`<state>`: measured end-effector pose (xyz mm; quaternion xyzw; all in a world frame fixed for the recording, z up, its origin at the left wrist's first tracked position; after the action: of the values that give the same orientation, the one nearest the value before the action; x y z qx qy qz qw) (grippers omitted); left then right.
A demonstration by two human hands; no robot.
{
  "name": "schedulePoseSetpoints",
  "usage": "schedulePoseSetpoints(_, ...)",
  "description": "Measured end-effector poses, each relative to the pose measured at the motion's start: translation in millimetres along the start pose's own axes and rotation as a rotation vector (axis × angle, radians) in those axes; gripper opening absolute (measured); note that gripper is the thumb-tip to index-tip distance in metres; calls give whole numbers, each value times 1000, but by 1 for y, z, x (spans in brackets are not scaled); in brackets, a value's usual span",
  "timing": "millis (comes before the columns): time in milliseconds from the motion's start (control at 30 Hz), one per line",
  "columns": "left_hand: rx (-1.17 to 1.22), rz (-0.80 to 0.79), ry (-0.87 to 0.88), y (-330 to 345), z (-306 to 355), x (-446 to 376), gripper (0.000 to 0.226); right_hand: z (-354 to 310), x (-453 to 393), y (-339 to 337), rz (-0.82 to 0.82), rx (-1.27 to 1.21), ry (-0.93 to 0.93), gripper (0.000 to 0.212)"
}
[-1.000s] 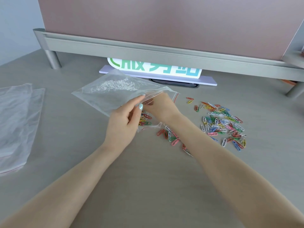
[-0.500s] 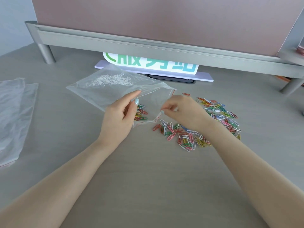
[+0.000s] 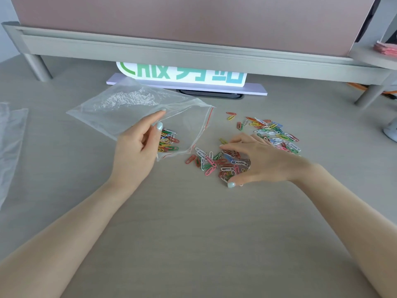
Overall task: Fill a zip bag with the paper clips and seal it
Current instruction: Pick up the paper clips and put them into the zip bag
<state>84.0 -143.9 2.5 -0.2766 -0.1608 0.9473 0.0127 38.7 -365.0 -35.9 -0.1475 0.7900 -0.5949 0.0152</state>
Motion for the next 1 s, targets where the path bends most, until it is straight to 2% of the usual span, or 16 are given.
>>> schedulePoseSetpoints(233,-7,3,-12,0,1,1,31,-2,-4,-8,82,-214,-52,41)
schedulePoseSetpoints(400,-17,3,4,-1,-1,1,30,-5,-4,-12,129,-216,-51,21)
schedulePoseSetpoints(600,-16,-2,-6,0,-1,1,31,-6,-4,-12,141,-205,-39,14)
schedulePoseSetpoints(1000,-36,-8,18,0,-1,1,30,-13,-1,-15,171,-139,-50,16)
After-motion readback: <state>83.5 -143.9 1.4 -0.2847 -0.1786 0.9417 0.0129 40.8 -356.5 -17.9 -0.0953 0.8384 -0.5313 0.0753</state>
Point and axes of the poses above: each hand's wrist, its own x-axis away from the middle knuckle, its own y-axis out of the palm, z = x × y, the point moved 9 cm from there along -x, towards the middle knuckle, and after that the axes turned 1 degree about -y, right-handed, at the moved point
